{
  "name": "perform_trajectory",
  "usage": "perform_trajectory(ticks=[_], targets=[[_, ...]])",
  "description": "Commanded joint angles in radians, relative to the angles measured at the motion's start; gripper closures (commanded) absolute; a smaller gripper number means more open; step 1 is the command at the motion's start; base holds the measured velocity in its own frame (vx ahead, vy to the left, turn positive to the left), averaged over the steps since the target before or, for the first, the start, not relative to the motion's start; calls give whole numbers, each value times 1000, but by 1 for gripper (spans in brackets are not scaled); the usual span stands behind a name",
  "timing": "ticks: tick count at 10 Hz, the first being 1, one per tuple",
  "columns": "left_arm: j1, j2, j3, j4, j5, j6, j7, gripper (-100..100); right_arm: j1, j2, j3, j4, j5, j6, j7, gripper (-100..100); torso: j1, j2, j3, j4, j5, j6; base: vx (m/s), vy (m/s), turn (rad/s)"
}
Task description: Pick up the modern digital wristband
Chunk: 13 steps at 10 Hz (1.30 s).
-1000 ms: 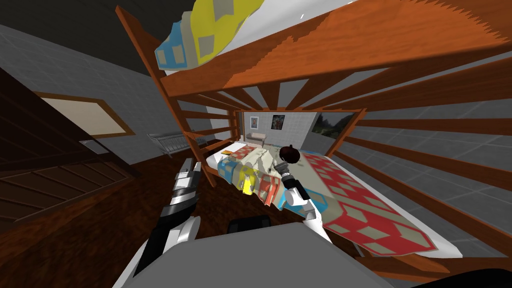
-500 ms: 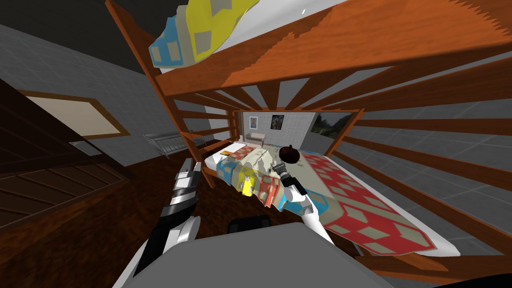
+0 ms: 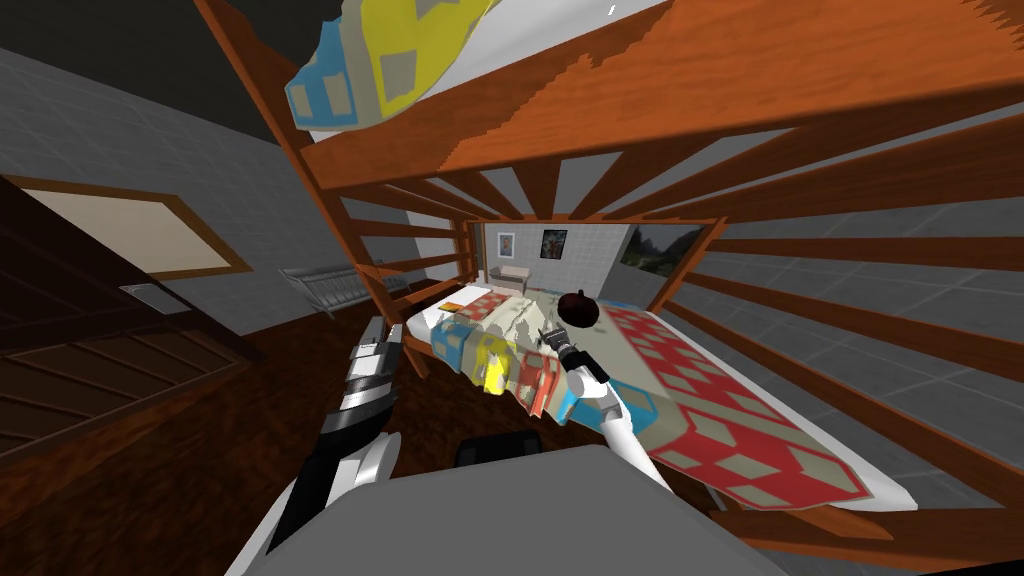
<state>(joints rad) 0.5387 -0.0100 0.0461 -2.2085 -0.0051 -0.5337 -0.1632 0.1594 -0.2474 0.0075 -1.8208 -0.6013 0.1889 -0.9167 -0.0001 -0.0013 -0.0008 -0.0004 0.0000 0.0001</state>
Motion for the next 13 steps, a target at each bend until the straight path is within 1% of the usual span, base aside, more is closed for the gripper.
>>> perform_trajectory(ticks=[1,2,3,4,5,6,7,8,9,10,11,12,13], targets=[[0,0,0,0,0,0,0,0,-10,-2,-3,12,-14,31,-44,-100,0,0,0,0,0,0,21,3,-15],[0,0,0,0,0,0,0,0,-33,-9,-4,44,-44,69,-76,-100,0,0,0,0,0,0,24,4,-25],[0,0,0,0,0,0,0,0,-33,-9,-4,44,-44,79,-103,-100,0,0,0,0,0,0,25,7,-15],[0,0,0,0,0,0,0,0,-56,-17,-6,78,-74,113,-132,-100,0,0,0,0,0,0,31,6,-36],[0,0,0,0,0,0,0,0,-56,-17,-6,78,-74,127,-162,-100,0,-1,0,0,0,0,27,2,-20],[0,0,0,0,0,0,0,0,-78,-24,-7,113,-104,169,-192,-100,0,-1,0,0,0,0,27,0,-33],[0,0,0,0,0,0,0,0,-78,-24,-7,113,-104,174,-220,-100,0,-1,0,0,0,0,19,1,-17],[0,0,0,0,0,0,0,0,-101,-31,-9,149,-133,214,-249,-100,0,0,0,0,0,0,26,2,-32],[0,0,0,0,0,0,0,0,-101,-31,-9,149,-133,221,-278,-100,0,-1,0,0,0,0,25,2,-15],[0,0,0,0,0,0,0,0,-123,-37,-11,184,-161,260,-307,-100,0,0,0,0,0,0,28,-1,-36],[0,0,0,0,0,0,0,0,-123,-37,-11,184,-161,268,-334,-100,0,0,0,0,0,0,22,-1,-17],[0,0,0,0,0,0,0,0,-145,-43,-13,219,-189,311,-365,-100,0,0,0,0,0,0,25,0,-23],[0,0,0,0,0,0,0,0,-145,-43,-13,219,-189,313,-389,-100,0,0,0,0,0,0,23,1,-20]])
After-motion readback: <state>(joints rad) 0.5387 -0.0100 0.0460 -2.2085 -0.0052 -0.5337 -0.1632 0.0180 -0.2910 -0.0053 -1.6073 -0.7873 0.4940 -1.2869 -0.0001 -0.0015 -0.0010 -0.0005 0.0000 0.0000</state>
